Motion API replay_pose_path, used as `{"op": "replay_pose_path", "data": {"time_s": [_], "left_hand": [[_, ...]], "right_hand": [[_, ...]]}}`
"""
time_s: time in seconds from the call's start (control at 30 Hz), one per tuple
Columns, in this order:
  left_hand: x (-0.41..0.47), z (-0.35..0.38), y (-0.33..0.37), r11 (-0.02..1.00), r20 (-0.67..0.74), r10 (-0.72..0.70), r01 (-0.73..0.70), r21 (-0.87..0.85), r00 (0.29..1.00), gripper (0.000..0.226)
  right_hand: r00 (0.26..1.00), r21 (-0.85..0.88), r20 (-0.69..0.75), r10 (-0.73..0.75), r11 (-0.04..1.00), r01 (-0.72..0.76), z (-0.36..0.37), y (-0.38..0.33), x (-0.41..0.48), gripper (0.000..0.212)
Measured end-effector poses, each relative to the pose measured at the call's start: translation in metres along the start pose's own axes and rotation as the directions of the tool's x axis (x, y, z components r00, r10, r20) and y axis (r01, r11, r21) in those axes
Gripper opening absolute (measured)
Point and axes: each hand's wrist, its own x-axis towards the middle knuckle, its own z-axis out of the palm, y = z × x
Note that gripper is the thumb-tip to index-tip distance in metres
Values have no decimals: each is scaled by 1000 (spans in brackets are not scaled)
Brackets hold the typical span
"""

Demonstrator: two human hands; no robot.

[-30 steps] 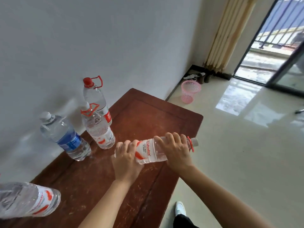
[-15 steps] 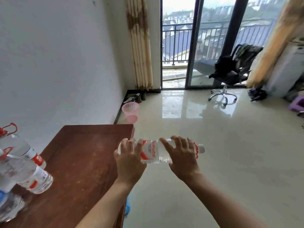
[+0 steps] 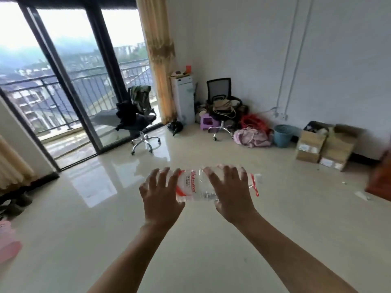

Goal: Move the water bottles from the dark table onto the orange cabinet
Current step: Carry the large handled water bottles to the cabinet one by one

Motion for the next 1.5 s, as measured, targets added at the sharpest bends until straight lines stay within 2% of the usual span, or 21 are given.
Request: {"op": "replay_pose_path", "data": {"time_s": [0.07,0.2,0.23,0.37,0.53,0.63,0.7,0.77,0.87,1.03,1.17,1.33,1.5], "left_hand": [[34,31,61,992,15,111,-110,-54,994,89],[76,82,145,962,42,236,-227,-153,971,96],[94,100,182,940,80,291,-269,-210,953,97],[154,165,292,848,75,442,-389,-361,894,97],[231,221,429,702,43,614,-520,-485,788,94],[265,237,516,586,-11,712,-603,-541,702,89],[278,251,574,514,-46,761,-644,-566,647,87],[281,258,608,474,-52,794,-671,-570,605,89],[285,281,689,361,-101,854,-720,-592,511,93],[293,318,810,276,-115,903,-763,-584,415,93],[315,342,913,261,-127,907,-774,-577,401,89],[366,361,1020,274,-149,898,-792,-546,413,90],[411,397,1114,319,-56,911,-785,-531,408,93]], "right_hand": [[995,-37,8,103,994,-102,-3,67,-16,109],[970,-93,28,240,967,-236,-3,156,-41,106],[955,-141,22,295,947,-289,-3,193,-50,105],[884,-274,5,467,851,-448,-8,304,-65,104],[764,-396,-15,646,697,-597,-33,424,-72,109],[683,-472,-92,724,572,-670,-56,486,-83,109],[596,-492,-145,790,465,-736,-68,522,-99,110],[554,-509,-151,819,416,-754,-77,539,-110,112],[456,-519,-207,866,298,-801,-86,593,-141,112],[337,-509,-246,909,175,-843,-86,689,-189,114],[315,-487,-260,913,158,-859,-95,790,-215,107],[331,-453,-248,911,193,-870,-120,910,-219,102],[336,-464,-172,926,225,-857,-129,1023,-220,102]]}}
